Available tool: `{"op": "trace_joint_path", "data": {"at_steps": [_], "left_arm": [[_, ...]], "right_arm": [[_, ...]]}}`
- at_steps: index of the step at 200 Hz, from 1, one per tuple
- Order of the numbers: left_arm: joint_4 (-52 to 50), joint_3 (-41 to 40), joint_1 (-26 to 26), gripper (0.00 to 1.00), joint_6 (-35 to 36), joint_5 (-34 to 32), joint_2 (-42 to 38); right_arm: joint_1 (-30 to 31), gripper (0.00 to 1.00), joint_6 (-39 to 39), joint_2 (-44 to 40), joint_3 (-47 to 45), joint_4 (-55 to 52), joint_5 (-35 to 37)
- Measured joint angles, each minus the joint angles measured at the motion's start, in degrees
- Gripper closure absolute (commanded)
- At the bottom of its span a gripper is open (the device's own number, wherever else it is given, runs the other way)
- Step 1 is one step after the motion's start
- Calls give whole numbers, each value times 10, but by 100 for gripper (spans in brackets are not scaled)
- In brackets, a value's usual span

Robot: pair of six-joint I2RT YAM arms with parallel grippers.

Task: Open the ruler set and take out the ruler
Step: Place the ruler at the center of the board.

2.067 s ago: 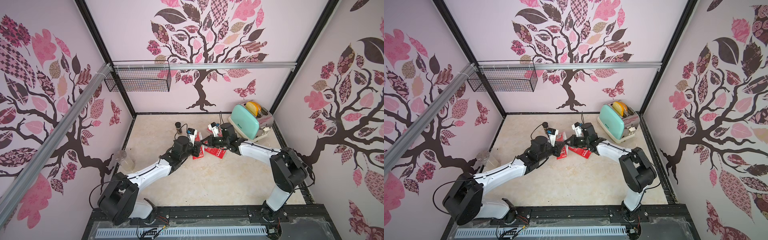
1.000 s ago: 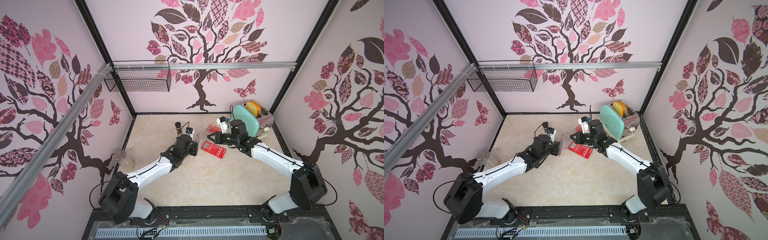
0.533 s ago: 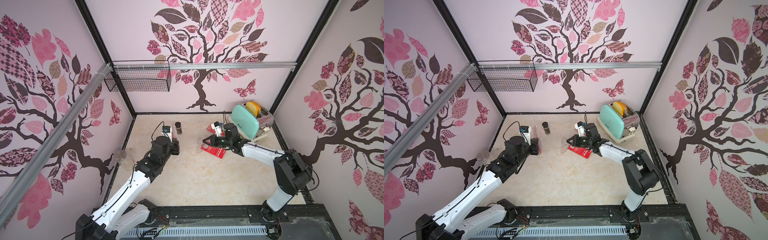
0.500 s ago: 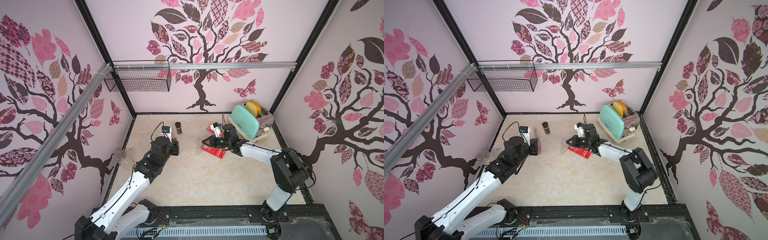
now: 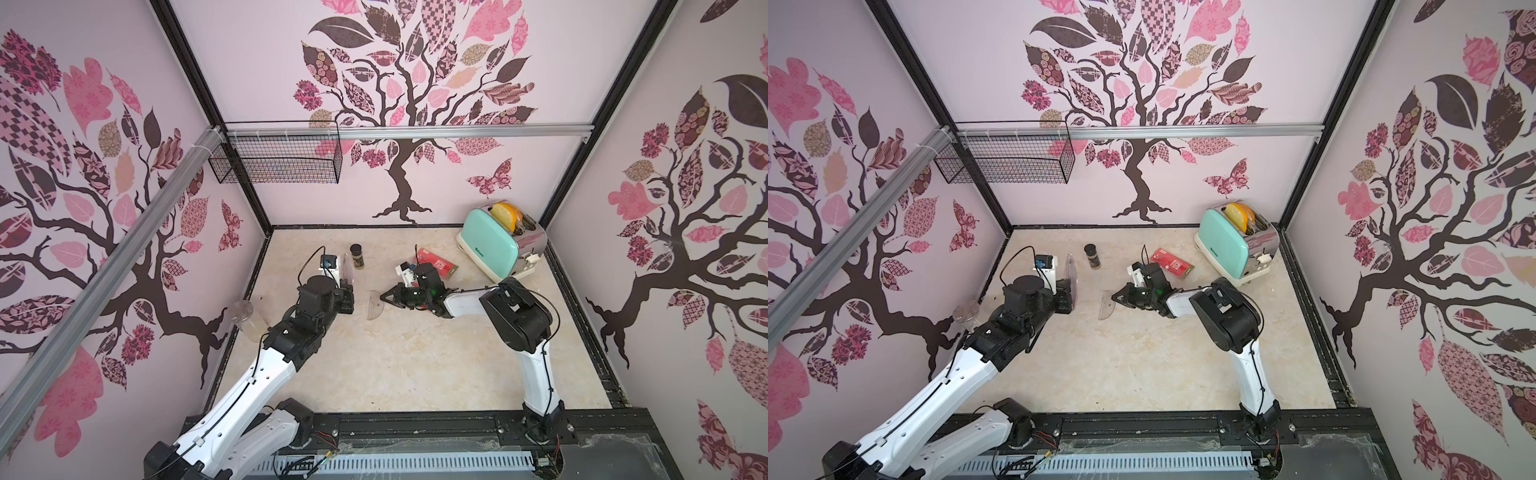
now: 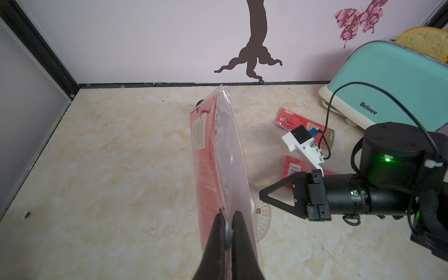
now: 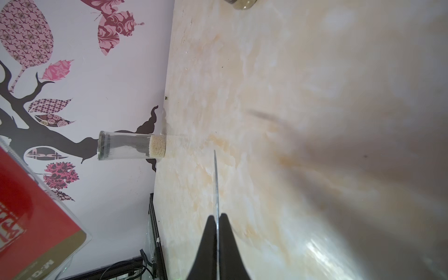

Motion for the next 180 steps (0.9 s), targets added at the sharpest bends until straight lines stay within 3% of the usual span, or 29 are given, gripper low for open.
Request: {"op": "trace_joint_path", "data": {"at_steps": [57,134,155,180], "left_arm": [[0,0,1,100,3,0,9],[-1,0,2,100,3,3,11],[-1,-4,2,100,3,8,11],[-1,-7,2,100,3,20,15]], "right_arm": [[14,94,23,48,68,-15,16],[17,68,-2,58,93,-98,26],[17,62,-20,43,82,-123,36],[17,63,-54,-16,47,-160,50]]}}
